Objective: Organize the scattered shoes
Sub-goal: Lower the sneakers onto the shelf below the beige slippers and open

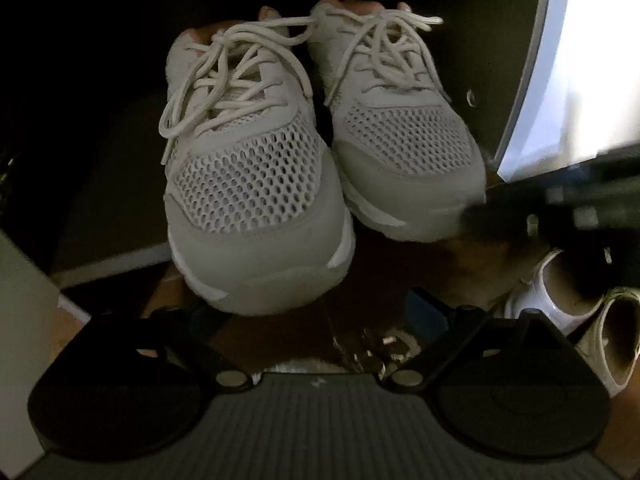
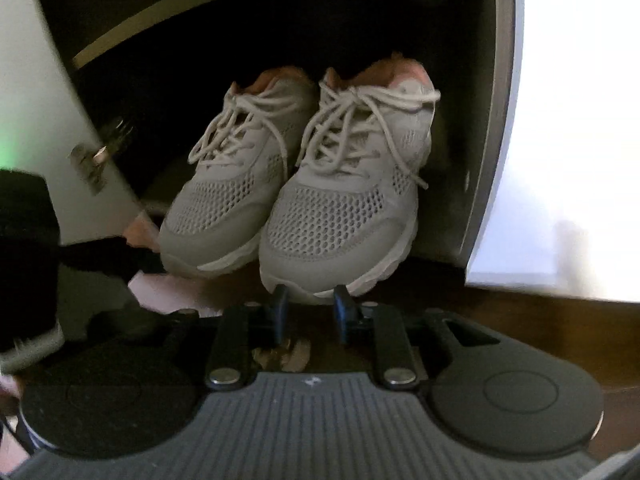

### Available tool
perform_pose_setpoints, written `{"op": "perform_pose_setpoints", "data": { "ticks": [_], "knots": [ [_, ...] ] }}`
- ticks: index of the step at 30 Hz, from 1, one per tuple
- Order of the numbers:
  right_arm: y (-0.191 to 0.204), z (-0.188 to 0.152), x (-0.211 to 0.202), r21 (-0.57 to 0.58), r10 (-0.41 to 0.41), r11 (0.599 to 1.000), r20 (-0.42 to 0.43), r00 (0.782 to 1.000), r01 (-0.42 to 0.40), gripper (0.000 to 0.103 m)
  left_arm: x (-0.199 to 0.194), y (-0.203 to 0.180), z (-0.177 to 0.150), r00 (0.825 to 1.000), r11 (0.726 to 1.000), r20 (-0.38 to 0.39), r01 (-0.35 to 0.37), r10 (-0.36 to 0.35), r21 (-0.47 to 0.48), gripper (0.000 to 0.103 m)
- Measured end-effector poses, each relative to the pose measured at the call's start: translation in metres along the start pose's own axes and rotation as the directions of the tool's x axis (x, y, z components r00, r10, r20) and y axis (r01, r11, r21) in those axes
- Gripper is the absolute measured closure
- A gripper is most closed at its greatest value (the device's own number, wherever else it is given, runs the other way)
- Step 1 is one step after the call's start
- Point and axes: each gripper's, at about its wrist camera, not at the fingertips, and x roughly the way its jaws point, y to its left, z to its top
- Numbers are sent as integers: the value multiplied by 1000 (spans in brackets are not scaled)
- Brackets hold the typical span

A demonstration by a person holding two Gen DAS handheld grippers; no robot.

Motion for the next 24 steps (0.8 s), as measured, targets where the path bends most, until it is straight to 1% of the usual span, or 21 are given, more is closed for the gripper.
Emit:
{"op": "perform_pose_setpoints", "data": {
  "ticks": [1, 2, 5, 6, 8, 9, 11, 13, 16, 17, 20, 24],
  "knots": [
    [-1, 1, -2, 16, -19, 1000, 12, 1000, 18, 83, -2, 1, -4, 1000, 1000, 0, 0, 0, 3, 11],
    [-2, 1, -4, 33, -18, 999, 12, 1000, 18, 83, -5, 2, -7, 1000, 1000, 3, -1, 1, 7, 11],
    [5, -8, -6, 41, 12, 999, -22, 1000, -11, 83, -26, -5, -26, 999, 997, 40, -25, 22, 70, 11],
    [7, -14, -7, 33, 35, 999, -37, 999, -33, 83, -37, -10, -37, 998, 994, 59, -4, -2, 109, 11],
    [12, -21, -3, 13, 53, 999, -60, 997, -52, 83, -45, -15, -39, 997, 988, 68, 37, -48, 150, 10],
    [11, -22, 0, 8, 56, 998, -66, 996, -56, 83, -45, -20, -40, 994, 980, 75, 64, -80, 191, 10],
    [12, -23, 11, 30, 63, 998, -65, 996, -61, 83, -43, -30, -31, 992, 971, 91, 61, -84, 233, 10],
    [14, -21, 17, 52, 56, 997, -54, 997, -53, 83, -31, -40, -14, 992, 965, 83, 74, -98, 250, 10],
    [19, -14, 39, 71, 28, 997, -33, 999, -26, 83, -30, -38, -2, 994, 959, 67, 61, -83, 276, 10],
    [20, -13, 45, 74, 22, 997, -30, 999, -20, 83, -28, -39, 0, 994, 957, 75, 51, -75, 284, 10],
    [23, -8, 64, 82, 5, 997, -19, 1000, -4, 83, -23, -39, 6, 993, 957, 86, 50, -77, 286, 10],
    [22, -1, 76, 83, -5, 997, -11, 1000, 6, 83, -11, -39, 13, 994, 957, 82, 50, -77, 285, 10]
  ]
}}
